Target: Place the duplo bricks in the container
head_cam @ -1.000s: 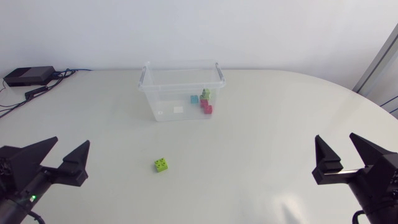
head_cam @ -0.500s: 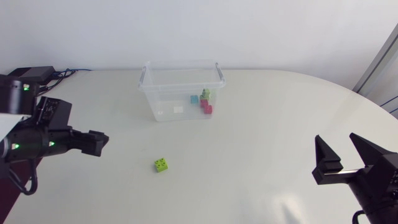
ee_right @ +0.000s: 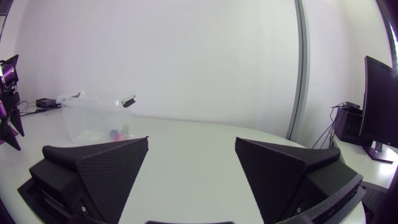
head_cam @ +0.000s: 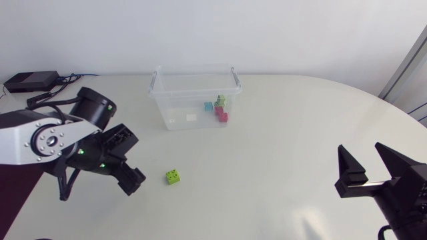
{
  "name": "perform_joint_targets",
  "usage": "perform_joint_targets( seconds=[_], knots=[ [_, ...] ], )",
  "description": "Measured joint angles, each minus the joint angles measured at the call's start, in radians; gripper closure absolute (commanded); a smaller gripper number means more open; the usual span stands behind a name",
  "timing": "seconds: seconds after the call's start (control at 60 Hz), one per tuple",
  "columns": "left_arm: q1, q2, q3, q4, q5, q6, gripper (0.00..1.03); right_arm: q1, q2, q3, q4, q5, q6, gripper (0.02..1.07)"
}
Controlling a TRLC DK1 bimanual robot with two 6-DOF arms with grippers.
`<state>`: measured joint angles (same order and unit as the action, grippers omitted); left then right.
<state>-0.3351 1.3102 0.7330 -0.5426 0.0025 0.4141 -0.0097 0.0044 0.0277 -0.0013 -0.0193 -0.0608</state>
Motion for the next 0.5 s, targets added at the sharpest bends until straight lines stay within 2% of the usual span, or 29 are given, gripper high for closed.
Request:
perform_joint_targets(
  seconds=[0.233,0.5],
  knots=[
    [-0.109,0.084,0.089,-0.026,-0.001,0.085,0.04,0.0,0.0,0.0,0.0,0.0,0.0,0.06],
    [-0.181,0.225,0.162,-0.028,-0.001,0.104,0.04,0.0,0.0,0.0,0.0,0.0,0.0,0.06]
  ],
)
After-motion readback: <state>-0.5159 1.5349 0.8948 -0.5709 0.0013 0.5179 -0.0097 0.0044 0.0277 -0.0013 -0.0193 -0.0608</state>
